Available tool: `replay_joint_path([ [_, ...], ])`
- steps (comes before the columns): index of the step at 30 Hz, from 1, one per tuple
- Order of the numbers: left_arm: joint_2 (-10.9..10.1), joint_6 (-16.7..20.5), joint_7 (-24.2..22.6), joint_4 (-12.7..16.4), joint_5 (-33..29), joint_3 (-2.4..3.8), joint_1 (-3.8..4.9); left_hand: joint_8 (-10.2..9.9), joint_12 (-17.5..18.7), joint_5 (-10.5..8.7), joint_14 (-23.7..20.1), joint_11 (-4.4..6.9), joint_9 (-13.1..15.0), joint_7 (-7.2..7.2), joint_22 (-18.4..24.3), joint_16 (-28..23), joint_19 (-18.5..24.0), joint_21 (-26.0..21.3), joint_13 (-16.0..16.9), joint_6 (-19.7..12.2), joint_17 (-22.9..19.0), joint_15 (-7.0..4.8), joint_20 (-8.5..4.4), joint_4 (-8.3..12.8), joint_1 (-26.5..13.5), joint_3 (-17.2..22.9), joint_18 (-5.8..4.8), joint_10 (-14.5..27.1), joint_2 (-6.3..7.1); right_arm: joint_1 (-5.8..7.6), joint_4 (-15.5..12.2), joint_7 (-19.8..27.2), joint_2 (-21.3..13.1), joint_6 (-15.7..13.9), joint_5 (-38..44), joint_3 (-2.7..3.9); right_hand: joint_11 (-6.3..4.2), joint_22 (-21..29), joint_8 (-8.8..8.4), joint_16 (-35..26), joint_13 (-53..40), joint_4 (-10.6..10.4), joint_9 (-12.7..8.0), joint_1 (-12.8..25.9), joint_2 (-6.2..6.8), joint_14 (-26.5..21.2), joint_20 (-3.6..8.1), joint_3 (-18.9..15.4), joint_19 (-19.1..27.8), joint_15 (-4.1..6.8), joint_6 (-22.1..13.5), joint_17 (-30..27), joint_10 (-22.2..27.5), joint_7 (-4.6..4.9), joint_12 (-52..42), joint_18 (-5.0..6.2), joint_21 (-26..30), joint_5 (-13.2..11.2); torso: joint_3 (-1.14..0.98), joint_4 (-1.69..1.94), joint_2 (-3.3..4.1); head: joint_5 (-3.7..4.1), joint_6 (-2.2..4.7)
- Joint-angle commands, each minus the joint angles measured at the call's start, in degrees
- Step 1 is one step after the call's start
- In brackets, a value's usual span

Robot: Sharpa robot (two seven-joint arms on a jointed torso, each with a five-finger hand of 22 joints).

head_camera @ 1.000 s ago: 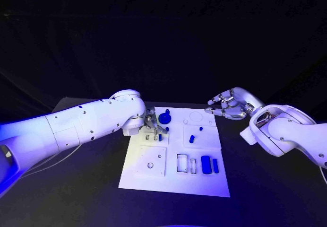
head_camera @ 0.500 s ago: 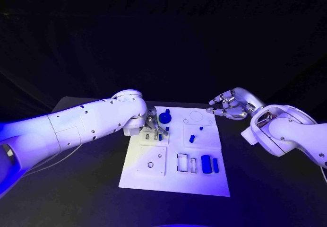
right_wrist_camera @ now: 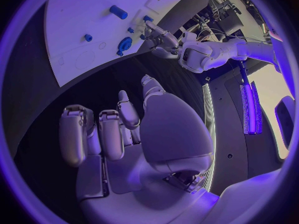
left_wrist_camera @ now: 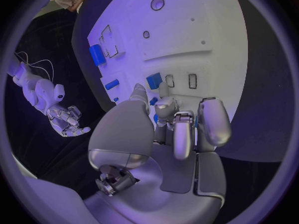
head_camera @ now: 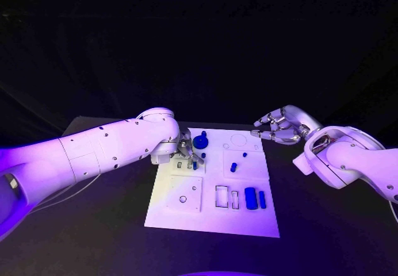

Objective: Assemble the parts on the task board

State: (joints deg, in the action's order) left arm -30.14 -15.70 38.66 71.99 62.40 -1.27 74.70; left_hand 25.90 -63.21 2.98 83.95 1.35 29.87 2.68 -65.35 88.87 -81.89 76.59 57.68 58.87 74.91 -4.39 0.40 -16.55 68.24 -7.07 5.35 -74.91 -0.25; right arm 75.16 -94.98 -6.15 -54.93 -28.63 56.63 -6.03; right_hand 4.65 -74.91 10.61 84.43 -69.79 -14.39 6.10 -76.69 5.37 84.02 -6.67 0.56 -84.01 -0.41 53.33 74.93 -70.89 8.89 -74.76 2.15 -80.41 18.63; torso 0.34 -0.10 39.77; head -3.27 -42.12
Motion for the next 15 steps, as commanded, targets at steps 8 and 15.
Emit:
replay_joint_path([
  [8,0.35,-2.24,-0.22,-0.1,-0.37,0.02,0.03,0.44,0.38,-0.02,5.65,-0.05,0.39,0.08,-0.24,0.26,-0.32,0.49,-0.17,-0.62,13.84,-0.41,0.11,0.48,1.15,-0.04,-0.87,0.61,-0.16,-0.12,0.14,-0.08,0.16,0.72,0.38,-0.01,-0.44,-9.36,0.41,-0.25,0.02,-0.08,-0.06,0.03,-0.47,3.6,0.53,-0.27,0.02,0.48,0.48,5.72,-0.08,-0.05,0.08,0.39,0.24,0.37,-0.05,0.02,-0.01,0.09,-0.26],
  [15,0.54,-2.52,-0.21,-0.31,-0.36,0.02,0.02,0.47,0.41,-0.02,5.65,-0.05,0.49,0.08,-0.28,0.25,-0.31,0.53,-0.2,-0.64,13.83,-0.4,0.12,0.52,1.35,-0.01,-0.87,0.63,-0.25,-0.19,0.22,-0.06,0.24,0.74,0.38,-0.01,-0.44,-9.36,0.41,-0.25,0.02,-0.08,-0.06,0.03,-0.47,3.6,0.53,-0.27,0.02,0.48,0.48,5.72,-0.08,-0.05,0.08,0.39,0.24,0.37,-0.03,0.06,0.03,0.11,-0.34],
])
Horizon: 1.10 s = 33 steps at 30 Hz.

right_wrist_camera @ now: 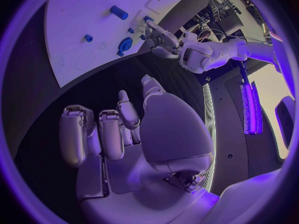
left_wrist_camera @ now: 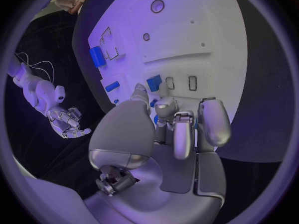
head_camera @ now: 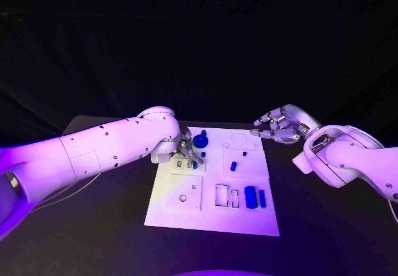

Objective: Assemble the parts on the task board

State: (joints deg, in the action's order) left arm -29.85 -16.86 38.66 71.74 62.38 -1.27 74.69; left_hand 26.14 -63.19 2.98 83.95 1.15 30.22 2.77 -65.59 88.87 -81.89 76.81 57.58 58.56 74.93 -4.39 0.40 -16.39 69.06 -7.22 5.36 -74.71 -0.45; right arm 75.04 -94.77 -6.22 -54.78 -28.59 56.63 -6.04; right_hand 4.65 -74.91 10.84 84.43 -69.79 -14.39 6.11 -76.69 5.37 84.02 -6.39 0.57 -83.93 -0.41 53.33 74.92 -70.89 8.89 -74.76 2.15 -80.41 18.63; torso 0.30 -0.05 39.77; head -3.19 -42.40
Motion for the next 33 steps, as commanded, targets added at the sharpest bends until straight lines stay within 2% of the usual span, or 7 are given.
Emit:
replay_joint_path([
  [1,0.31,-1.38,-0.23,-0.12,-0.35,0.02,0.03,0.24,0.4,-0.02,5.65,0.16,0.15,0.0,-0.05,0.25,-0.3,0.3,-0.1,-0.33,13.8,-0.4,0.13,0.36,0.57,0.15,-0.87,0.43,-0.06,-0.09,0.03,0.01,0.11,0.7,0.38,0.0,-0.44,-9.36,0.18,-0.25,0.02,-0.08,-0.07,0.03,-0.47,3.6,0.25,-0.27,-0.06,0.48,0.48,5.73,-0.08,-0.05,0.08,0.39,0.24,0.37,0.02,0.02,0.03,0.03,-0.07],
  [7,0.48,-1.39,-0.33,-0.33,-0.35,0.02,0.0,0.31,0.77,-0.01,5.65,0.14,0.54,0.02,-0.16,0.24,-0.24,0.39,-0.44,-0.47,13.79,-0.38,0.16,0.55,1.5,0.41,-0.87,0.61,-0.63,-0.15,0.07,0.04,0.16,0.73,0.38,0.0,-0.46,-9.32,0.22,-0.32,0.05,-0.14,-0.07,0.05,-0.56,3.58,0.27,-0.3,-0.03,0.49,0.52,5.63,-0.09,-0.06,0.09,0.41,0.32,0.52,0.01,-0.03,0.03,0.06,-0.18],
  [9,0.51,-1.41,-0.39,-0.38,-0.38,0.02,0.0,0.33,1.05,0.0,5.65,0.14,0.78,0.03,-0.25,0.25,-0.2,0.45,-0.69,-0.58,13.8,-0.38,0.18,0.78,2.33,0.83,-0.88,0.76,-1.22,-0.16,0.07,0.05,0.16,0.74,0.38,0.0,-0.46,-9.32,0.22,-0.32,0.05,-0.14,-0.07,0.05,-0.56,3.58,0.27,-0.3,-0.03,0.49,0.52,5.63,-0.09,-0.06,0.09,0.41,0.32,0.52,0.0,-0.01,0.01,0.12,-0.23],
  [25,0.51,-1.05,-0.92,-0.38,-0.64,0.04,-0.01,-0.15,2.04,0.07,5.65,0.44,1.98,-0.28,-0.81,0.24,-0.01,0.84,-1.2,-1.37,13.82,-0.61,0.05,3.61,8.8,5.53,-0.91,1.01,-3.72,-0.21,0.04,0.11,0.15,0.7,0.38,0.0,-0.5,-9.31,0.27,-0.32,-0.01,-0.1,-0.08,-0.12,-0.65,3.59,0.29,-0.3,-0.02,0.51,0.56,5.66,-0.19,-0.09,0.03,0.42,0.36,0.69,-0.04,0.01,0.02,0.03,-0.44],
  [33,0.18,0.25,-1.19,-0.34,-1.37,0.06,-0.02,-0.9,2.6,0.12,5.65,0.57,2.18,-0.39,-1.08,0.24,0.04,1.0,-1.43,-1.67,13.83,-0.72,-0.08,4.47,10.95,9.26,-0.93,1.09,-3.9,-0.22,0.04,0.13,0.16,0.69,0.38,0.0,-0.52,-9.3,0.3,-0.33,0.01,-0.04,-0.09,-0.29,-0.7,3.59,0.31,-0.31,-0.01,0.54,0.57,5.65,-0.2,-0.1,0.03,0.42,0.4,0.91,-0.05,-0.01,0.01,-0.09,-0.36],
])
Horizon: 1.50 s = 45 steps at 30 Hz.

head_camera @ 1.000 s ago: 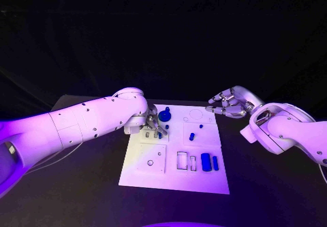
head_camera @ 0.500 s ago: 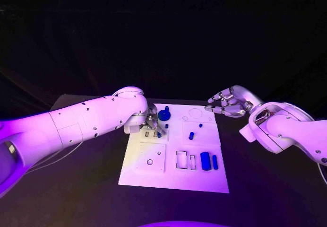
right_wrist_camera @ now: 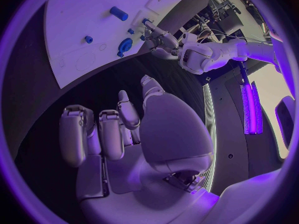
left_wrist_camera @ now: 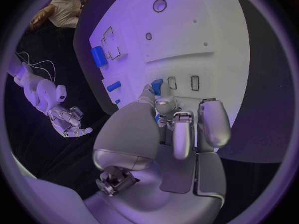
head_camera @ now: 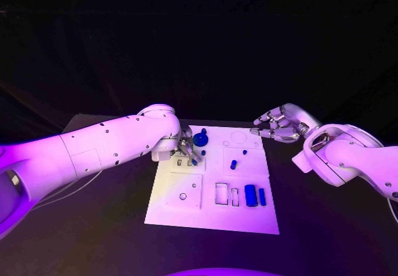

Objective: Assemble the parts on the task board

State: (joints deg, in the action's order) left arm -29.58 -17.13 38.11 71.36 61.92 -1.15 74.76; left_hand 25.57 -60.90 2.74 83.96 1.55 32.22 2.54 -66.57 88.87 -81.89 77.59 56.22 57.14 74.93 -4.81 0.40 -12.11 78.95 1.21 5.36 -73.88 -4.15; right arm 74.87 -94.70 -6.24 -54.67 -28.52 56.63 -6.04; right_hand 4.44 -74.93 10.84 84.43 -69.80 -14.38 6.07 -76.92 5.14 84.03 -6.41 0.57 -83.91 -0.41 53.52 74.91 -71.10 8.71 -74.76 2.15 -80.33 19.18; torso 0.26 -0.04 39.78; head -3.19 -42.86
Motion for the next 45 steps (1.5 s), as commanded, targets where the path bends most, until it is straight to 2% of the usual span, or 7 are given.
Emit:
replay_joint_path([
  [1,-0.21,0.74,-0.65,0.06,-1.25,-0.05,-0.1,-0.42,0.39,0.35,5.64,0.2,0.2,-0.2,-0.12,0.24,0.05,0.24,-0.1,-0.28,13.84,-0.32,-0.1,0.31,1.32,1.41,-0.93,0.27,-0.08,-0.05,-0.02,0.15,0.04,0.63,0.38,0.0,-0.32,-9.27,0.31,-0.33,0.01,-0.04,-0.06,-0.06,-0.47,3.59,0.33,-0.31,-0.03,0.54,0.38,5.66,0.01,0.08,0.03,0.43,0.32,0.36,-0.03,-0.03,0.0,-0.08,0.12],
  [8,-1.73,2.7,-0.65,0.77,-2.91,0.04,-0.14,-1.01,0.89,0.37,5.65,0.23,0.39,-0.24,-0.31,0.24,0.09,0.34,-0.35,-0.19,13.85,-0.34,-0.16,0.22,1.42,5.47,-0.94,0.24,1.47,-0.07,-0.01,0.16,-0.02,0.59,0.38,-0.01,-0.33,-9.3,0.33,-0.35,0.03,-0.05,-0.07,-0.11,-0.5,3.59,0.35,-0.34,-0.06,0.55,0.38,5.65,0.01,0.08,0.04,0.41,0.28,0.57,-0.03,0.06,0.0,-0.05,0.21],
  [17,-3.98,4.82,-0.63,2.7,-4.07,0.11,-0.14,-1.77,1.29,0.3,5.66,0.21,1.26,-0.19,-0.49,0.25,0.21,0.36,-0.32,0.44,13.9,-0.35,-0.13,-0.36,-1.45,15.79,-0.92,-0.25,6.24,-0.15,0.12,0.19,0.05,0.54,0.38,-0.01,-0.33,-9.29,0.34,-0.37,0.06,-0.06,-0.08,-0.12,-0.51,3.59,0.36,-0.37,-0.05,0.55,0.38,5.63,0.02,0.08,0.05,0.42,0.31,0.69,-0.05,0.11,-0.01,-0.31,-0.02],
  [23,-4.62,5.67,-0.74,3.04,-4.2,0.12,-0.21,-1.89,1.27,0.29,5.67,0.24,1.66,-0.23,-0.57,0.25,0.21,0.36,-0.18,0.62,13.91,-0.37,-0.13,0.02,-2.55,19.1,-0.93,-0.46,7.57,-0.24,0.13,0.23,0.03,0.53,0.38,-0.01,-0.33,-9.29,0.34,-0.37,0.06,-0.06,-0.08,-0.12,-0.51,3.59,0.36,-0.37,-0.05,0.55,0.38,5.63,0.02,0.08,0.05,0.42,0.31,0.69,0.0,0.06,0.0,-0.48,-0.02],
  [29,-4.7,6.3,-1.02,3.12,-4.1,0.11,-0.48,-1.94,1.38,0.28,5.67,0.24,1.99,-0.22,-0.65,0.24,0.2,0.38,-0.2,0.69,13.9,-0.37,-0.12,0.44,-3.43,21.33,-0.93,-0.52,8.48,-0.29,0.14,0.27,0.02,0.56,0.38,-0.01,-0.33,-9.29,0.34,-0.37,0.06,-0.06,-0.08,-0.12,-0.51,3.59,0.36,-0.37,-0.05,0.55,0.38,5.63,0.02,0.08,0.05,0.42,0.31,0.69,0.05,0.04,0.02,-0.4,-0.04],
  [36,-4.58,6.52,-1.19,3.09,-3.85,0.11,-0.77,-1.94,1.46,0.28,5.67,0.25,2.14,-0.23,-0.71,0.24,0.18,0.41,-0.27,0.72,13.91,-0.37,-0.12,0.66,-3.77,22.2,-0.94,-0.54,8.8,-0.37,0.14,0.3,0.02,0.65,0.38,-0.01,-0.33,-9.28,0.35,-0.35,0.03,-0.09,-0.09,-0.11,-0.5,3.6,0.37,-0.43,-0.04,0.56,0.37,5.66,-0.02,0.08,0.02,0.42,0.33,0.87,0.07,0.07,0.04,-0.44,-0.11],
  [45,-4.58,5.39,-0.95,2.89,-3.25,0.1,-0.99,-1.92,1.76,0.27,5.67,0.26,2.31,-0.24,-0.7,0.23,0.2,0.39,-0.55,0.77,13.9,-0.37,-0.12,0.94,-4.14,23.1,-0.93,-0.44,9.15,-0.42,0.19,0.29,0.0,0.74,0.38,-0.01,-0.33,-9.28,0.35,-0.35,0.03,-0.09,-0.09,-0.11,-0.5,3.6,0.37,-0.43,-0.04,0.56,0.37,5.66,-0.02,0.08,0.02,0.42,0.33,0.87,-0.01,0.0,0.05,-0.73,-0.34],
])
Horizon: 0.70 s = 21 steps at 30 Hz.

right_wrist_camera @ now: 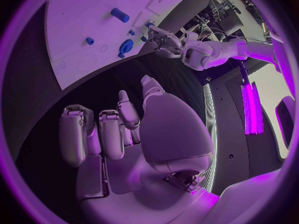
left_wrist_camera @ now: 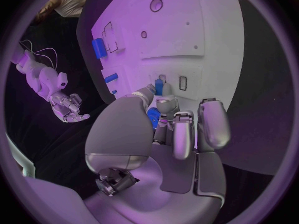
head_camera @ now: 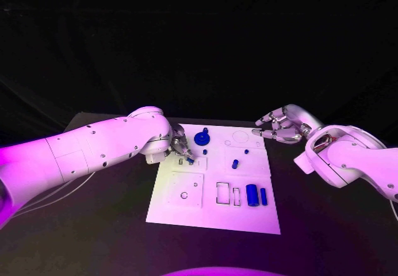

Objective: Assemble the parts on the task board

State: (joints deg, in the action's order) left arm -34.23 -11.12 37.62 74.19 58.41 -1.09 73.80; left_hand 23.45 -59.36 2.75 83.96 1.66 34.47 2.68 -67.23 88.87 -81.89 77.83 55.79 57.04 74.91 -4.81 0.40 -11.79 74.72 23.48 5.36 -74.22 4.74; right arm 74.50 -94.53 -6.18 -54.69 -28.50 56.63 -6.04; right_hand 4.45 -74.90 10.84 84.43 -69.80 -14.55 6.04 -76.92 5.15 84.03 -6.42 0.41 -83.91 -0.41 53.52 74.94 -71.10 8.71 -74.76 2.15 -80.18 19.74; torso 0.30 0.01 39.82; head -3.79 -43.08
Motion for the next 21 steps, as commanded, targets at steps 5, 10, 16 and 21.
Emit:
replay_joint_path([
  [5,-0.16,-1.45,-0.4,0.25,0.4,0.04,-0.08,0.2,0.37,0.26,5.67,0.14,0.09,-0.37,-0.1,0.25,0.18,0.18,-0.29,0.88,13.94,-0.37,-0.12,0.63,0.0,0.93,-0.95,-0.02,0.3,-0.07,0.05,0.19,0.03,0.86,0.38,0.0,-0.33,-9.31,0.35,-0.35,0.04,0.08,-0.06,-0.11,-0.5,3.6,0.38,-0.27,-0.05,0.56,0.38,5.63,-0.02,0.07,0.02,0.42,0.18,0.32,-0.05,-0.09,0.03,-0.14,-0.13],
  [10,-0.45,-2.08,-0.38,0.37,0.45,0.03,-0.15,0.21,0.69,0.26,5.66,0.14,0.15,-0.38,-0.19,0.23,0.15,0.22,-0.61,0.91,13.93,-0.37,-0.11,0.71,-0.17,1.17,-0.97,0.13,0.47,-0.09,0.06,0.16,0.01,0.92,0.38,0.0,-0.33,-9.31,0.35,-0.35,0.04,0.08,-0.06,-0.11,-0.5,3.6,0.38,-0.27,-0.05,0.56,0.38,5.63,-0.02,0.07,0.02,0.42,0.18,0.32,-0.04,-0.06,0.0,-0.14,-0.18],
  [16,-0.66,-2.68,-0.38,0.37,0.46,0.02,-0.22,0.21,0.69,0.26,5.66,0.14,0.15,-0.38,-0.19,0.23,0.15,0.22,-0.61,0.91,13.93,-0.37,-0.11,0.71,-0.17,1.17,-0.97,0.13,0.47,-0.1,0.02,0.12,0.04,0.95,0.38,0.0,-0.34,-9.33,0.37,-0.36,0.08,0.03,-0.07,-0.08,-0.5,3.6,0.39,-0.33,-0.08,0.57,0.38,5.62,0.01,0.07,0.05,0.41,0.16,0.43,-0.09,-0.05,0.0,-0.25,-0.28],
  [21,-0.7,-2.86,-0.39,0.37,0.46,0.02,-0.25,0.21,0.69,0.26,5.66,0.14,0.15,-0.38,-0.19,0.23,0.15,0.22,-0.61,0.91,13.93,-0.37,-0.11,0.71,-0.17,1.17,-0.97,0.13,0.47,-0.11,0.03,0.06,0.08,1.04,0.38,0.0,-0.34,-9.33,0.37,-0.36,0.08,0.03,-0.07,-0.08,-0.5,3.6,0.39,-0.33,-0.08,0.57,0.38,5.62,0.01,0.07,0.05,0.41,0.16,0.43,-0.04,-0.05,0.0,-0.25,-0.32],
])
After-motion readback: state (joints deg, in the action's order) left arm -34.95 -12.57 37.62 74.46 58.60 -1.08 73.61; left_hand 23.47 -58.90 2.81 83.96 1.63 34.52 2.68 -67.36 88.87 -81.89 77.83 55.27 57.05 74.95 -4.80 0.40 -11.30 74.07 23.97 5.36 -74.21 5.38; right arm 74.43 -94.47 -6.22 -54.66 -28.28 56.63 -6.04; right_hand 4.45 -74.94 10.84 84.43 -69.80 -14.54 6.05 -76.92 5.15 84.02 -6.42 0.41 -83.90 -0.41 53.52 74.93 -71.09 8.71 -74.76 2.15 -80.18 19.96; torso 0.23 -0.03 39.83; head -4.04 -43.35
